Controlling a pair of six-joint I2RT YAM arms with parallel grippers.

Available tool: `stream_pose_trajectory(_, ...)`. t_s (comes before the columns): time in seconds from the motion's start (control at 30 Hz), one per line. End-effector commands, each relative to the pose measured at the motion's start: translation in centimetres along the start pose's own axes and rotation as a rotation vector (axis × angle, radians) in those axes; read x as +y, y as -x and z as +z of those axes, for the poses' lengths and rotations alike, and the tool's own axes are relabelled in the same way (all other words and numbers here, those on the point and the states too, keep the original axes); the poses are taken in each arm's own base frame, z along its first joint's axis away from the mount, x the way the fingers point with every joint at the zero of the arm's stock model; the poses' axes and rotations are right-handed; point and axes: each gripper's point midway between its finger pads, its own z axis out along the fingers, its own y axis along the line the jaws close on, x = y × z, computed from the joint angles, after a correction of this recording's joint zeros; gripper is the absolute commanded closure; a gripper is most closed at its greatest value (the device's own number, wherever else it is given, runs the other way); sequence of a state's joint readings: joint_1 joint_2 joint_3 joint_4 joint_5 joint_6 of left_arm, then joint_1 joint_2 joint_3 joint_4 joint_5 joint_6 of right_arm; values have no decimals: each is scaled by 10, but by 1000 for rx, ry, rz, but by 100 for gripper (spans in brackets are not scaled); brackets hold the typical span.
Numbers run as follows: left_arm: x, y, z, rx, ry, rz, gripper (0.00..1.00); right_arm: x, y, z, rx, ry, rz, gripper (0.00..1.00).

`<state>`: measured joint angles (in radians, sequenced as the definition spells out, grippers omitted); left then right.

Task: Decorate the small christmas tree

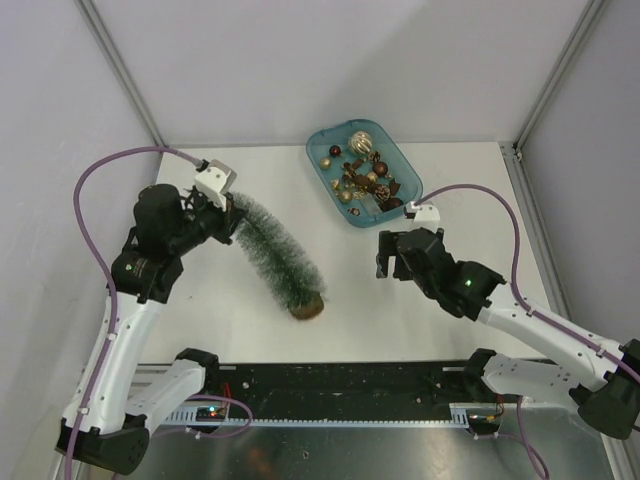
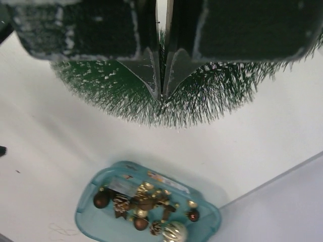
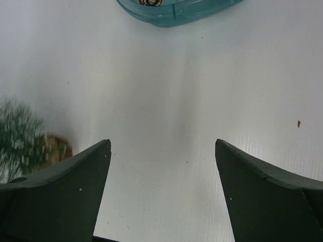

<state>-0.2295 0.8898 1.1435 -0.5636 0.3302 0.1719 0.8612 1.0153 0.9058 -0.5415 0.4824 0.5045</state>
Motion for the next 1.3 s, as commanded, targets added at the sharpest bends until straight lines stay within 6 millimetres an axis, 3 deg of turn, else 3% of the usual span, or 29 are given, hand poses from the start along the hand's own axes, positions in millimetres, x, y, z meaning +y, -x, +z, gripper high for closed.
stream_pose_trajectory(0.0, -32, 19, -9, -45, -135, -58, 92, 1, 8, -5, -44, 0, 37, 12)
stream_pose_trajectory(0.17, -50, 23, -14, -50, -207, -50, 91, 4, 6, -5, -42, 15, 39, 12)
stream_pose_trajectory(0.43, -55, 52, -19, -103, -215, -20, 94, 15, 6, -6, -44, 57, 39, 12)
stream_pose_trajectory(0.5, -48, 50, -18, -97, -172, -21, 94, 20, 6, -5, -41, 78, 38, 11)
stream_pose_trajectory(0.57, -29, 30, -12, -51, -60, -30, 79, 25, 5, -4, -39, 93, 36, 11)
stream_pose_trajectory(0.7, 10, -54, 5, 176, 162, -60, 39, 30, 2, -1, -31, 98, 22, 11)
stream_pose_trajectory(0.8, 31, -110, 7, 306, 231, -134, 27, 33, -2, 1, -23, 100, 12, 11)
stream_pose_trajectory(0.87, 43, -130, 7, 346, 253, -209, 22, 35, -5, 2, -16, 100, 3, 11)
stream_pose_trajectory(1.0, 77, -149, 5, 380, 331, -328, 13, 39, -11, 2, -9, 97, -23, 11)
stream_pose_trajectory(1.1, 100, -151, 5, 368, 384, -392, 4, 41, -16, 0, -5, 93, -43, 11)
stream_pose_trajectory(1.27, 112, -146, 19, 340, 369, -458, 1, 41, -19, -1, -5, 86, -54, 11)
